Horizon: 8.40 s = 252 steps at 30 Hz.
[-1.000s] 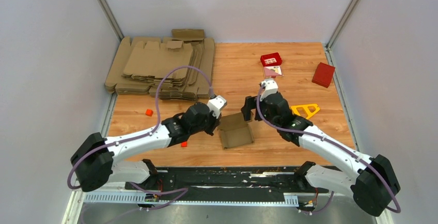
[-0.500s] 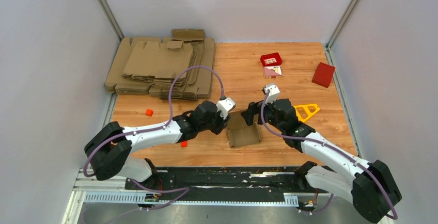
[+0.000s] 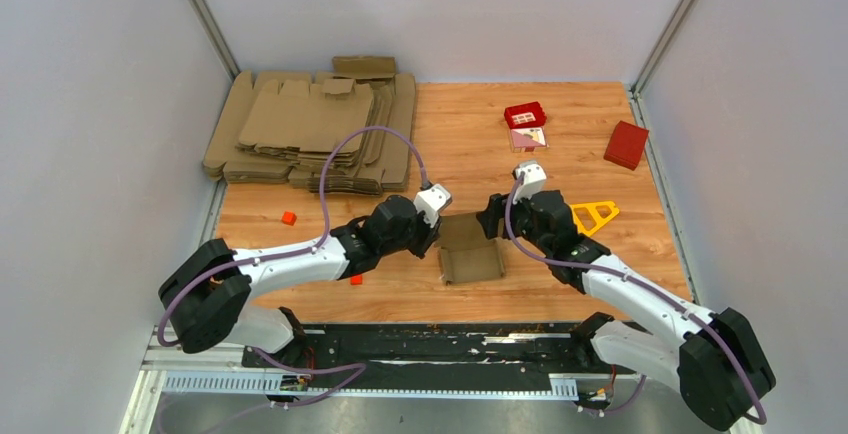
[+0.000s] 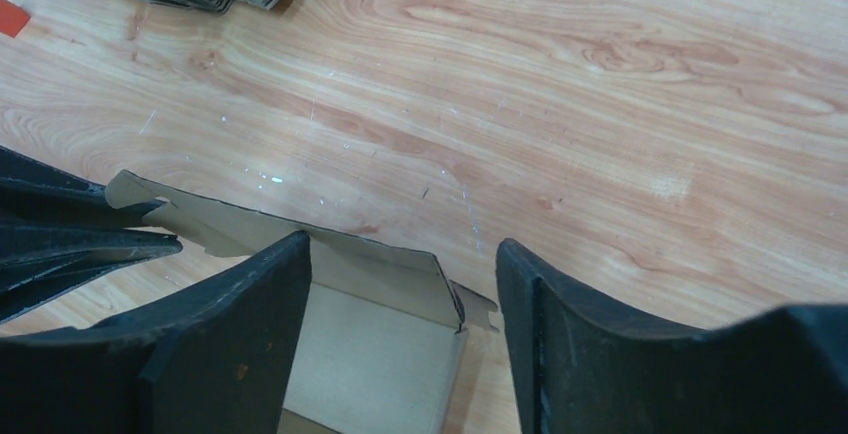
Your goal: Fold the paper box
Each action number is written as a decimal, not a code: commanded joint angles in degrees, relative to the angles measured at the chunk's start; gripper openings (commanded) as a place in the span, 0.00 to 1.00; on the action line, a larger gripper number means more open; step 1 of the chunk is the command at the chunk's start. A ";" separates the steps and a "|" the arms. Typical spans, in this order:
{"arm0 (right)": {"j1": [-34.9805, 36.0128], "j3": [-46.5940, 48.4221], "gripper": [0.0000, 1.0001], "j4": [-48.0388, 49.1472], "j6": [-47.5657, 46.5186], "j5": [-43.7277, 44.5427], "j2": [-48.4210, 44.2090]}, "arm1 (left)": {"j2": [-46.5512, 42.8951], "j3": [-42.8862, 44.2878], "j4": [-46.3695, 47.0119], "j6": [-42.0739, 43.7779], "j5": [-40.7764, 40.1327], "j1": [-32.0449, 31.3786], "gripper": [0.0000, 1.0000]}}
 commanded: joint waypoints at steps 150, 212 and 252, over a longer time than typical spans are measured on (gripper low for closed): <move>-10.95 17.41 0.02 -15.46 6.75 -7.54 26.31 | -17.53 -13.56 -4.60 -35.28 1.15 2.70 0.00; -2.02 12.92 0.23 -10.44 6.03 -5.67 11.66 | 7.55 9.26 -2.44 -13.46 8.60 14.92 0.31; 12.28 5.83 0.00 -0.02 17.76 14.37 9.89 | 0.24 -8.43 23.32 -31.80 -5.00 5.85 0.00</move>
